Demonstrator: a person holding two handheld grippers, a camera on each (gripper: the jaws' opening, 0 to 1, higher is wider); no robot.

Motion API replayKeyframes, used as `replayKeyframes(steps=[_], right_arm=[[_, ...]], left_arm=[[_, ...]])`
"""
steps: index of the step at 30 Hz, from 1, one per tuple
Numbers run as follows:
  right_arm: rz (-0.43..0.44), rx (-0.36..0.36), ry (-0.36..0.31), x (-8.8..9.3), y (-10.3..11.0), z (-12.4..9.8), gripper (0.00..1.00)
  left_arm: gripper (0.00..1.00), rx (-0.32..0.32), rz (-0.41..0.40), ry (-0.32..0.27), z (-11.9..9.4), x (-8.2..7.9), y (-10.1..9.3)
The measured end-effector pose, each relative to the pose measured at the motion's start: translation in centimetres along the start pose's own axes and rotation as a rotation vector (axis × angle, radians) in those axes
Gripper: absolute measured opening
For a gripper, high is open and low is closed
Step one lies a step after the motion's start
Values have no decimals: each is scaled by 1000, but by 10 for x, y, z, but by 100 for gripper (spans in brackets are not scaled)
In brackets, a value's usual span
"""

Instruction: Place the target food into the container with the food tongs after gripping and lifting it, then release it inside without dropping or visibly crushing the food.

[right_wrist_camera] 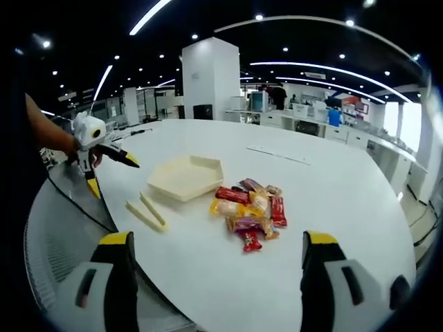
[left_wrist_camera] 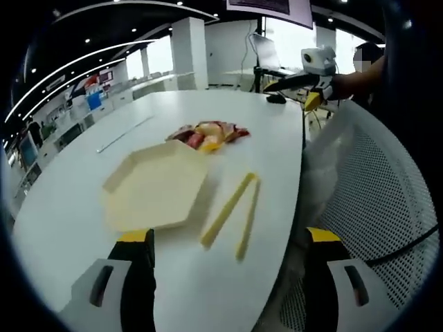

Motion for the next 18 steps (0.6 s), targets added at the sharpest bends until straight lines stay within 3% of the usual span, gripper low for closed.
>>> replayKeyframes(steps=[5,18], right_arm=[[3,4,-6,-2,1,1,100],[1,-20,4,-1,9,4,100]], left_arm=[[84,-8,-27,-20,0,-2,2],[65,86,43,88,20,10,1]])
Point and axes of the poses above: the point that each gripper's makers call its tool centre point, and the gripper's own axes: z roughly forward along the fingers, y roughly to its left, x roughly out of its underside, the point moved 2 cm from there along -z, roughly backward along the fingers, and after that the axes turned 3 degrees about -y, right-handed, at the moved point
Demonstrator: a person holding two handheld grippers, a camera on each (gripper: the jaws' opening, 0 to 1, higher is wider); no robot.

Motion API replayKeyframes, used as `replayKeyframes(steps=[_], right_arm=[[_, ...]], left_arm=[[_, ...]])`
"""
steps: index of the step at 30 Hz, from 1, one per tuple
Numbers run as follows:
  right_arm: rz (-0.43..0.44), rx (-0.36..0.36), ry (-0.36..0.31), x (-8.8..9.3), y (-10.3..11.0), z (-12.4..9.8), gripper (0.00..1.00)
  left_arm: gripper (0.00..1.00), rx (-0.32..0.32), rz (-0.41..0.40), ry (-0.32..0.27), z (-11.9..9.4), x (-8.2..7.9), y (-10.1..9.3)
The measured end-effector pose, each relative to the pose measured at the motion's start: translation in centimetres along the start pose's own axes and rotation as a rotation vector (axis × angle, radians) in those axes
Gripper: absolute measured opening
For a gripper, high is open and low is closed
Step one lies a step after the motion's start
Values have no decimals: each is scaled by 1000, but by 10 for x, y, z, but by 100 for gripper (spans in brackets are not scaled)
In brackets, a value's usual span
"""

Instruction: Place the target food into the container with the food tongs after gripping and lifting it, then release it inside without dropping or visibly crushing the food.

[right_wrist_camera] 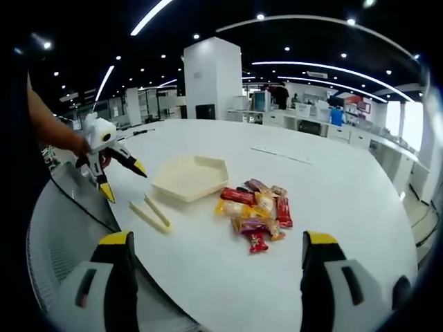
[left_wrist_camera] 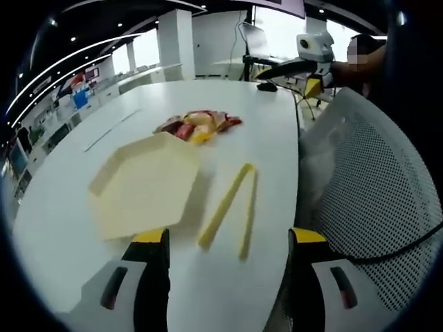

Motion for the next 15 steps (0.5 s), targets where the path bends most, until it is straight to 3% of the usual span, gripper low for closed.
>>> replayKeyframes(steps=[8,11,15], right_arm=[[1,-4,1,0,0,-1,100],[4,-4,6,2,0,-4,100],[12,-5,19,7,-2,-6,100]], left_arm=[[49,44,22,67,18,16,-2],[46,35,66,99,25,24,1],[42,57,83,99,31,23,-1]])
Point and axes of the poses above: the point that each gripper's makers call its tool centre point, and the gripper's own axes: z roughly forward along the fingers, y roughly to its left, x roughly out of its underside, the point moved 2 cm from there along -z, roughly backward along the fingers, and after that the axes turned 3 degrees about -y, right-handed, at the moved point
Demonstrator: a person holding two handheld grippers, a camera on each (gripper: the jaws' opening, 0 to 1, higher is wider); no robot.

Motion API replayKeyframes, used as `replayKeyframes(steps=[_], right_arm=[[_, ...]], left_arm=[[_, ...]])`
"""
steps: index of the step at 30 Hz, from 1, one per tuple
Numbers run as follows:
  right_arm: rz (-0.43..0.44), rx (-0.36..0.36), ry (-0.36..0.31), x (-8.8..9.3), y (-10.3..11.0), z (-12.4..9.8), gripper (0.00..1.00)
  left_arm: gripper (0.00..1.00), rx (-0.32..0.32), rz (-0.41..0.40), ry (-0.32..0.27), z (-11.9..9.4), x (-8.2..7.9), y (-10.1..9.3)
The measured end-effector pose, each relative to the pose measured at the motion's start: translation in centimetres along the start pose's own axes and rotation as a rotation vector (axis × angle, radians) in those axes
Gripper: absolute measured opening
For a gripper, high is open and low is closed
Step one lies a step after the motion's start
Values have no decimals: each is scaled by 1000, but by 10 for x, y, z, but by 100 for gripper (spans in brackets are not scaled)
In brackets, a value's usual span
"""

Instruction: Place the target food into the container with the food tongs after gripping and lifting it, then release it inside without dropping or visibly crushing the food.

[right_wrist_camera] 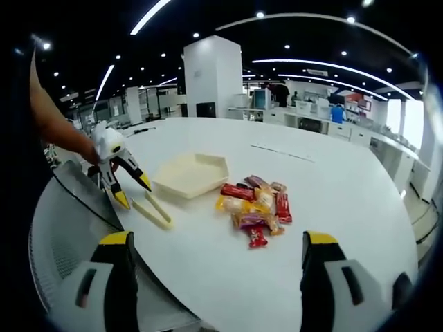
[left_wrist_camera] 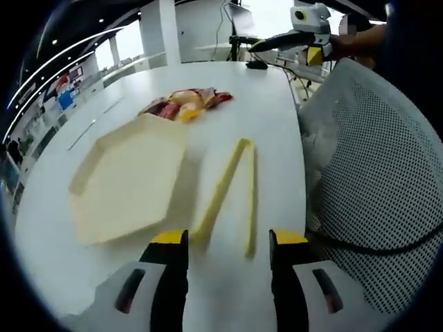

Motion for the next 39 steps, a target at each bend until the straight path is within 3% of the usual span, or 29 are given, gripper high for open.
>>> replayKeyframes(steps=[2,6,15,19,21,28,33,36,39], right_arm=[[2,-1,7,1,0,0,100],[-1,-2,7,1,-3,1,100],[8,-2,11,3,-7,2,100],[-1,-7,18,4,-5,5,100],[0,-12,16,3,-3,5,100],[2,-13,13,4,-1,6,100],[-2,-9,10,3,-3,3,100],[-2,-12,4,2,-3,3,100],[-6,-15,-2,-1,-4,3,100]], left_arm=[[40,-2,32,13,2,2,2],[30,-14,19,12,0,1,8],[28,24,58,24,3,-2,5],[13,9,70,64,3,-4,7],[3,38,159,102,3,-4,4],[0,25,162,104,5,-5,4],[0,23,131,64,4,-15,-2],[0,10,65,-1,0,-32,0],[0,25,65,-22,-5,-43,0]])
Point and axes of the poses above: the point that each gripper's makers call its tool centre point, and the gripper's own axes: z roughly forward along the fingers, y roughly to its left, x roughly out of its underside, the point moved 2 cm from there along -z, roughly backward along the fingers, and after that the axes turned 3 degrees about -y, right-handed, at the moved point
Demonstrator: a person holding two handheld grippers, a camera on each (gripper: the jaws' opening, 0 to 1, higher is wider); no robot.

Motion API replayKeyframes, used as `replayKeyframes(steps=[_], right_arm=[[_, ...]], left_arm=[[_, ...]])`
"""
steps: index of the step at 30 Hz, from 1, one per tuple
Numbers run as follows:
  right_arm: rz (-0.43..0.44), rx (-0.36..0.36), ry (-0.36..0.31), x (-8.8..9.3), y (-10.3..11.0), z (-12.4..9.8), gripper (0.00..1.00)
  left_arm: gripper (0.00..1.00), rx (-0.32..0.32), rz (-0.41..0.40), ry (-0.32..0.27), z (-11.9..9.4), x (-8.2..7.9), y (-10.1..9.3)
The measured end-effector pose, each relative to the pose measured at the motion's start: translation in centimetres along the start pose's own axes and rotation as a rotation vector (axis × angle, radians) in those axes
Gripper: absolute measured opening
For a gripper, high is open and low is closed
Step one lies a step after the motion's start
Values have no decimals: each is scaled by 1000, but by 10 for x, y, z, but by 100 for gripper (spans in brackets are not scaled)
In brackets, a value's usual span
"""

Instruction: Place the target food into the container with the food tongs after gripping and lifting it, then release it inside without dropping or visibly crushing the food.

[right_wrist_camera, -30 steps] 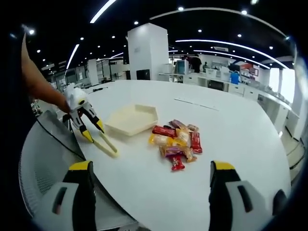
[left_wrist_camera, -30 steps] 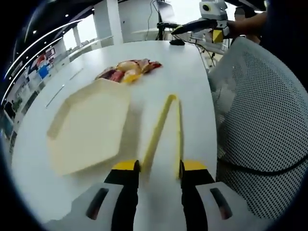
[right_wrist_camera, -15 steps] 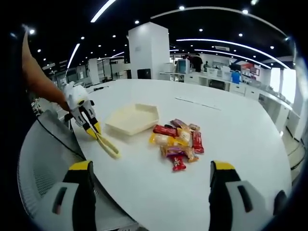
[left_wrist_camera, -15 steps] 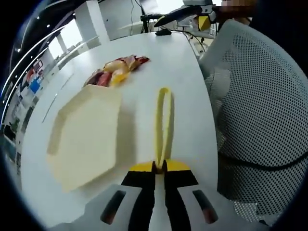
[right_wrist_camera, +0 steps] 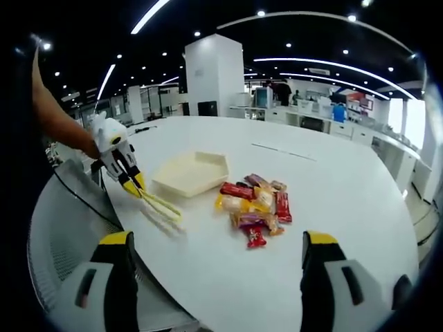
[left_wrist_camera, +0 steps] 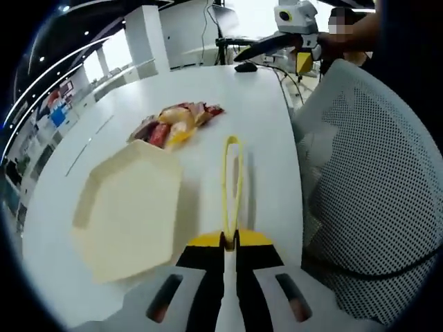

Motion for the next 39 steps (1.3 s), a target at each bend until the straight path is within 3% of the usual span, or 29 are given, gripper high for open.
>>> replayKeyframes(steps=[5,13,18,22,27,31,33,39], right_arm=[[-31,4,-8,-10,-7,1,100],[-2,1,-23,-30,-13,-2,96],[-60,-35,-12,-47,-12,-2,90],[-68,-76,-14,-60,-7,0,89],[-74,-113,-49,-85,-2,2,83],[-83,-153,-85,-107,1,3,79],[-64,-212,-122,-122,7,3,76],[-103,-256,-139,-149,10,5,70]], left_arm=[[0,12,-11,-45,-10,-20,6],[0,5,-14,-104,-28,-46,17],[0,40,-35,-122,-42,-57,22],[0,13,-44,-155,-56,-66,31],[0,-1,-37,-177,-75,-78,42],[0,4,-31,-210,-90,-96,44],[0,-3,-30,-231,-95,-106,46],[0,4,-20,-308,-111,-135,43]])
Point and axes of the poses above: the point that each gripper's makers call its tool centre point, and the gripper's own axes: z roughly forward along the fingers, y roughly to its left, x roughly out of its underside, the point moved 2 cm from there along -z, roughly backward along the fingers, and after that the axes turned 3 degrees about -y, right-handed, at the moved point
